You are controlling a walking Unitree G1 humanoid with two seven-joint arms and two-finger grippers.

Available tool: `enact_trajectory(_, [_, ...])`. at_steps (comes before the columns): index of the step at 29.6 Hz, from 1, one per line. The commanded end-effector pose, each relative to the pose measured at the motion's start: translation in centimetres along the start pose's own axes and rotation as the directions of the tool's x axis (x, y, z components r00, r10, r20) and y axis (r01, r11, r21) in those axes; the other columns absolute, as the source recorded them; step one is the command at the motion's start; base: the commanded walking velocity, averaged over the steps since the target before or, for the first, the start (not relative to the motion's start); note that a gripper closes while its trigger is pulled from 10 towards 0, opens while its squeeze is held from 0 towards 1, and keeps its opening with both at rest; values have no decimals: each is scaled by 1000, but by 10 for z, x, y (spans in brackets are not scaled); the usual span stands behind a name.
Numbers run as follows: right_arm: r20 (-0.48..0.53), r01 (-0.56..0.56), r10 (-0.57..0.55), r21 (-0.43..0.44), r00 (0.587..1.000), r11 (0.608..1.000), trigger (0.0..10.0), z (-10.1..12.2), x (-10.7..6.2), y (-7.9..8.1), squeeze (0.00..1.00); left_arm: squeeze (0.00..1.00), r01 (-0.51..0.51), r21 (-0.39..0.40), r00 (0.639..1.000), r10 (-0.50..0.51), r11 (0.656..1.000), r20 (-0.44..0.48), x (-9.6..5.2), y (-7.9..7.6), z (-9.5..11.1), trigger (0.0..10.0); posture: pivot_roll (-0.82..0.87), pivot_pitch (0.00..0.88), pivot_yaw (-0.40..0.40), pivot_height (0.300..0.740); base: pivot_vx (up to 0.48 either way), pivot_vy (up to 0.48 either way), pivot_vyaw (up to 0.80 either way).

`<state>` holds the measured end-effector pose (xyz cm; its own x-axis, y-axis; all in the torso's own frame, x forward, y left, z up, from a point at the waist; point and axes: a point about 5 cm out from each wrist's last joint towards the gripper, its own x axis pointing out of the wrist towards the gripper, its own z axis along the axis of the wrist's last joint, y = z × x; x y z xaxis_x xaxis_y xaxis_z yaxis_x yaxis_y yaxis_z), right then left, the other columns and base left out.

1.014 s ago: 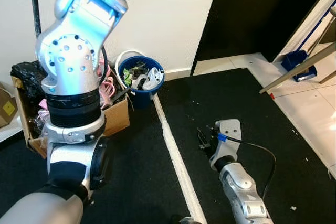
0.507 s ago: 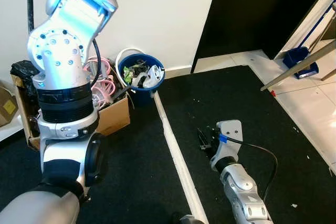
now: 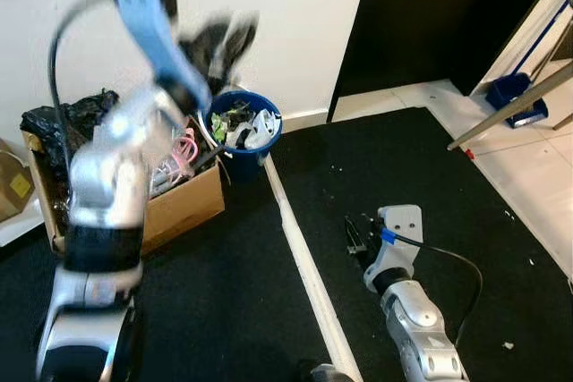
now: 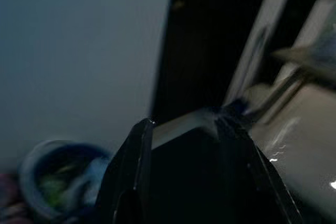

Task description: Picking trash to rubbish bin

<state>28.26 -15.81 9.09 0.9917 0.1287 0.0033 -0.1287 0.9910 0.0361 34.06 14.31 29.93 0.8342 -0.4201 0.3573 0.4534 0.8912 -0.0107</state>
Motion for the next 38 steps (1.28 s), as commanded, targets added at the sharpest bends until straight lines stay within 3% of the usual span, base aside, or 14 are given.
enact_trajectory(1, [-25,21,-20,13,999,1000,10000,-7,-5,-3,0,0,-37,66,999,37,997,-4,-6,4,-5,10000,12,181,40,740,0,0,0])
enact_trajectory(5, [-37,23,-23,12,999,1000,10000,-11,-7,-3,0,0,-113,92,988,122,989,-96,-22,15,-35,10000,10,164,35,740,0,0,0])
enact_trajectory(9, [-56,31,-30,7,998,1000,10000,-17,-12,-5,0,0,-215,203,943,257,955,-211,-52,21,-78,10000,17,142,33,740,0,0,0])
enact_trajectory(10, [-56,31,-30,7,998,1000,10000,-17,-12,-5,0,0,-215,203,943,257,955,-211,-52,21,-78,10000,17,142,33,740,0,0,0])
enact_trajectory(12, [-72,33,-32,8,997,999,10000,-20,-13,-6,0,0,-242,313,898,334,918,-285,-70,27,-103,10000,20,132,29,740,0,0,0])
enact_trajectory(16, [-85,22,-22,0,996,1000,10000,-25,-14,-4,0,0,-359,344,795,477,868,-375,-103,41,-136,10000,23,111,25,740,0,0,0])
enact_trajectory(19, [-97,1,-3,-27,995,1000,10000,-26,-14,-3,0,0,-467,368,652,594,804,-471,-127,53,-151,10000,18,102,24,740,0,0,0])
enact_trajectory(21, [-99,2,-5,-33,995,999,10000,-26,-14,-4,0,0,-446,400,642,598,801,-481,-133,53,-154,10000,20,99,20,740,0,0,0])
enact_trajectory(24, [-122,11,-18,-59,992,998,10000,-31,-17,-6,0,0,-345,401,661,523,849,-538,-142,40,-168,10000,20,91,18,740,0,0,0])
enact_trajectory(25, [-132,18,-28,-79,991,997,10000,-34,-17,-7,0,0,-309,368,648,477,877,-594,-149,32,-178,10000,19,89,18,740,0,0,0])
enact_trajectory(27, [-132,22,-34,-86,991,996,10000,-35,-18,-7,0,0,-303,345,633,459,888,-624,-153,29,-183,10000,19,89,18,740,0,0,0])
enact_trajectory(29, [-130,33,-44,-86,991,996,10000,-35,-17,-8,0,0,-322,341,640,468,883,-609,-158,26,-185,10000,7,84,21,740,0,0,0])
enact_trajectory(32, [-120,46,-58,-100,991,994,10000,-34,-17,-10,0,0,-351,377,605,515,857,-608,-166,26,-191,10000,10,78,15,740,0,0,0])
enact_trajectory(38, [-119,23,-37,-117,992,993,10000,-33,-13,-8,0,0,-445,295,612,528,845,-589,-166,21,-194,10000,4,71,6,740,0,0,-352])
